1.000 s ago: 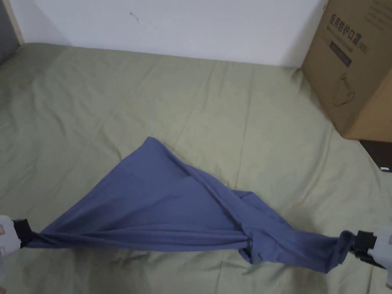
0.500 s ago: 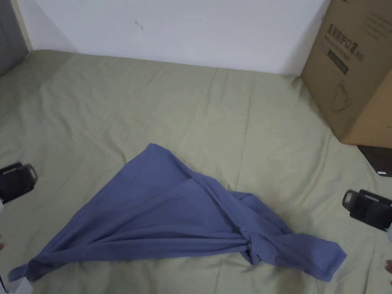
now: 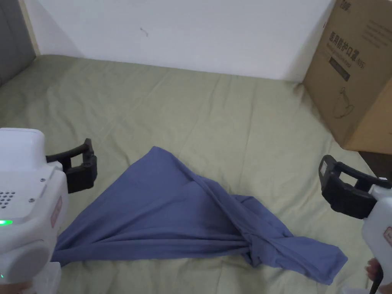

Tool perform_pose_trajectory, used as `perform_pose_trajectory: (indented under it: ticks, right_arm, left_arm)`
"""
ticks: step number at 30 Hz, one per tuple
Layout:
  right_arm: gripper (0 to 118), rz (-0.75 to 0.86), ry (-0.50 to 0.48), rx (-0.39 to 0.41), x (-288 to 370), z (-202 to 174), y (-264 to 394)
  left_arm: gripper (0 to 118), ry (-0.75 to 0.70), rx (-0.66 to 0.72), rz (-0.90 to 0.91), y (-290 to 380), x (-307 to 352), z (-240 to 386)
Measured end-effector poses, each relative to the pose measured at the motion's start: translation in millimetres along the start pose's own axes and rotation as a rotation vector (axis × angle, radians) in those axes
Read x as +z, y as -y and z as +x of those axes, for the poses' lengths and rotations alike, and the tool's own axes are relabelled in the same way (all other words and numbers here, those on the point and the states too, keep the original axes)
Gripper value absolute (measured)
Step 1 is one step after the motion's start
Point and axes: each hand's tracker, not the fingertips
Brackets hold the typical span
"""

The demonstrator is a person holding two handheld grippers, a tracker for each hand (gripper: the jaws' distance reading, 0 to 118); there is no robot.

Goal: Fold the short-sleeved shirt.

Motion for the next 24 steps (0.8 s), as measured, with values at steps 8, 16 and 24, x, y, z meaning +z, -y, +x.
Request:
perform_pose_trajectory:
  ticks: [8,16,24]
  right_arm:
    - [0,-0.045,0.005,-0.048,-5,-17,11]
    - [0,-0.050,-0.002,-0.037,-6,-27,10]
    - [0,-0.073,-0.007,-0.036,-13,-27,12]
  left_arm:
    - [0,0.089,0.040,-0.010,0,2,18]
    - [0,0.109,0.069,-0.053,-10,-1,14]
    - [46,0.093,0.102,-0.215,-23,-21,-20]
